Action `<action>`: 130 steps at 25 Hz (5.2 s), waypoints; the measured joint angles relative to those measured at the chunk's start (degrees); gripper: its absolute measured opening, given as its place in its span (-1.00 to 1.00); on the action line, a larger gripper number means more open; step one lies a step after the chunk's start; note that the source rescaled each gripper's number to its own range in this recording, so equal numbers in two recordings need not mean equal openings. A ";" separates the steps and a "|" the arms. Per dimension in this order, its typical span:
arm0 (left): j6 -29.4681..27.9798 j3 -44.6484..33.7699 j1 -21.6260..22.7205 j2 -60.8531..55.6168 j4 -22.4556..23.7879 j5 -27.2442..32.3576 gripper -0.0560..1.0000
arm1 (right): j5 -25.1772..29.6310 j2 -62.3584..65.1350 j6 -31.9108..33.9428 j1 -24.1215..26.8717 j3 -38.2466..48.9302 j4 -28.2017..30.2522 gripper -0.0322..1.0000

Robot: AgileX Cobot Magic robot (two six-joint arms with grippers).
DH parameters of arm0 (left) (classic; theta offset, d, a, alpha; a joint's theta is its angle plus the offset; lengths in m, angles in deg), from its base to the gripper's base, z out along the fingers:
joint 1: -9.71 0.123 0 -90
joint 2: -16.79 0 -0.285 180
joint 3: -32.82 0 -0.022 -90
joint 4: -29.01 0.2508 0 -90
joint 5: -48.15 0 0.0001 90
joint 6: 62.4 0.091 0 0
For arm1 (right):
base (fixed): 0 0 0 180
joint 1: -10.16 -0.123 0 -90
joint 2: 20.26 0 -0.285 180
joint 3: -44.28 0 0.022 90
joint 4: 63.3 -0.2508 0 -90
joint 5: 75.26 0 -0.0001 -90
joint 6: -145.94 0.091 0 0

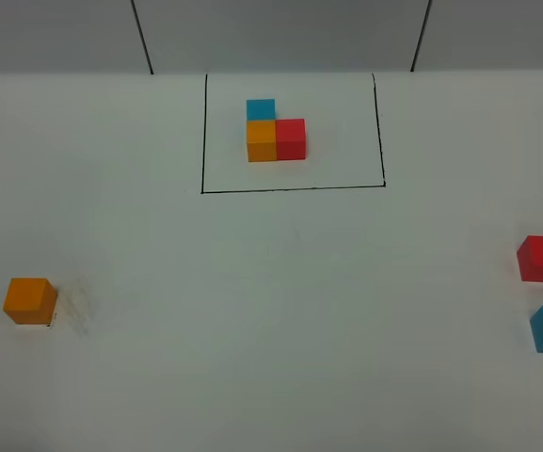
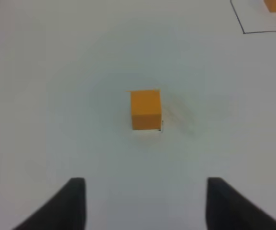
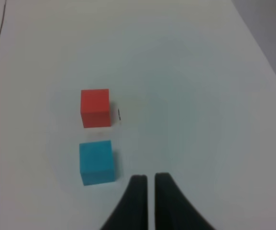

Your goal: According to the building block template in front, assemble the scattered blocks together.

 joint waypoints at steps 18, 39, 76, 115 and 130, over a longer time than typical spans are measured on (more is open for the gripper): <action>-5.86 0.27 0.00 2.21 5.54 -0.11 0.89 | 0.00 0.00 0.00 0.00 0.00 0.00 -0.93; -7.77 16.25 0.48 59.18 3.61 -10.83 0.89 | 0.00 0.00 0.00 0.00 0.00 0.00 -0.93; -8.00 13.73 -2.87 91.67 2.08 -29.90 0.89 | 0.00 0.00 0.00 0.00 0.00 0.00 -0.93; -4.09 13.65 -4.48 96.90 0.50 -36.90 0.18 | 0.00 0.00 0.00 0.00 0.00 0.00 -0.93; -3.00 13.61 -12.22 70.52 -2.13 -25.39 0.18 | 0.00 0.00 0.00 0.00 0.00 0.00 -0.93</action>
